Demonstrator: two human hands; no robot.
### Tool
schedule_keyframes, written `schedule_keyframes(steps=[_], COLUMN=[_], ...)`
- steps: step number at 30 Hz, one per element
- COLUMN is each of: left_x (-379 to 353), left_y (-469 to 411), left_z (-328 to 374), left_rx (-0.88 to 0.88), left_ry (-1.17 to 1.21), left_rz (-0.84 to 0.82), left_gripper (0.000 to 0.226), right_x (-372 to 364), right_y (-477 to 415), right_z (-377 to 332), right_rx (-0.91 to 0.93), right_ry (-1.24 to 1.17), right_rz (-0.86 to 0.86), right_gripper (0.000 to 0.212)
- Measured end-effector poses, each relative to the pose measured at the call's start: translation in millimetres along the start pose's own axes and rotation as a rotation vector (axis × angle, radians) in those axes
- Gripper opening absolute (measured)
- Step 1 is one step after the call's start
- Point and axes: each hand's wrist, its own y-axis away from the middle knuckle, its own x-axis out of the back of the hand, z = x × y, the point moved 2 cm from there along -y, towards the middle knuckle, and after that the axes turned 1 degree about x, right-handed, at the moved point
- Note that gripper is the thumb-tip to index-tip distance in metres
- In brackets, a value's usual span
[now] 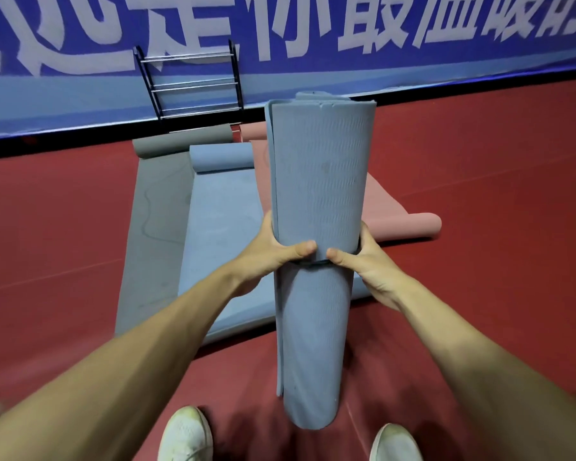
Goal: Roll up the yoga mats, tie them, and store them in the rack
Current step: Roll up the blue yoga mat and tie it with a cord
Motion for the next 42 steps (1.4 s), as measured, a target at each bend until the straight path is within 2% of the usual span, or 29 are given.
schedule_keyframes(steps=[3,8,13,16,19,22,25,28,30,32,34,36,39,42], left_x=[-4,3,12,27,31,28,29,26,22,18,16,14,6,-5], left_y=[4,-1,-3,-6,-3,6,16,24,27,26,26,24,22,27], left_z=[-28,-48,-31,-4,35,71,103,136,153,161,169,182,192,191], left_rx=[0.063,0.093,0.061,-0.029,-0.071,0.027,0.09,0.057,0.021,0.047,0.069,0.065,0.083,0.036], left_ry=[0.002,-0.072,-0.031,-0.051,-0.046,-0.13,-0.127,-0.078,-0.129,-0.246,-0.269,-0.233,-0.287,-0.526], left_rz=[-0.032,-0.008,-0.088,0.028,0.045,0.034,0.222,0.357,0.347,0.307,0.318,0.356,0.271,0.184], left_gripper=[0.093,0.115,0.087,0.103,0.114,0.095,0.07,0.053,0.046,0.048,0.054,0.048,0.047,0.051], right_x=[4,6,5,8,10,4,0,-2,-6,-9,-12,-15,-24,-31], right_y=[-3,-6,-6,-3,0,5,10,15,19,21,22,20,20,27], right_z=[17,39,23,4,-11,-41,-82,-120,-141,-162,-182,-198,-210,-211], right_rx=[-0.041,-0.09,-0.074,0.007,0.065,0.043,0.118,0.23,0.234,0.215,0.181,0.138,0.083,0.022], right_ry=[0.017,0.053,0.024,0.089,0.19,0.251,0.13,0.077,0.004,-0.008,0.06,0.155,0.392,0.574], right_rz=[-0.027,-0.047,-0.107,-0.094,0.01,0.086,0.246,0.378,0.367,0.376,0.413,0.408,0.245,0.096], right_gripper=[0.109,0.119,0.126,0.131,0.116,0.106,0.086,0.086,0.074,0.064,0.061,0.065,0.057,0.047])
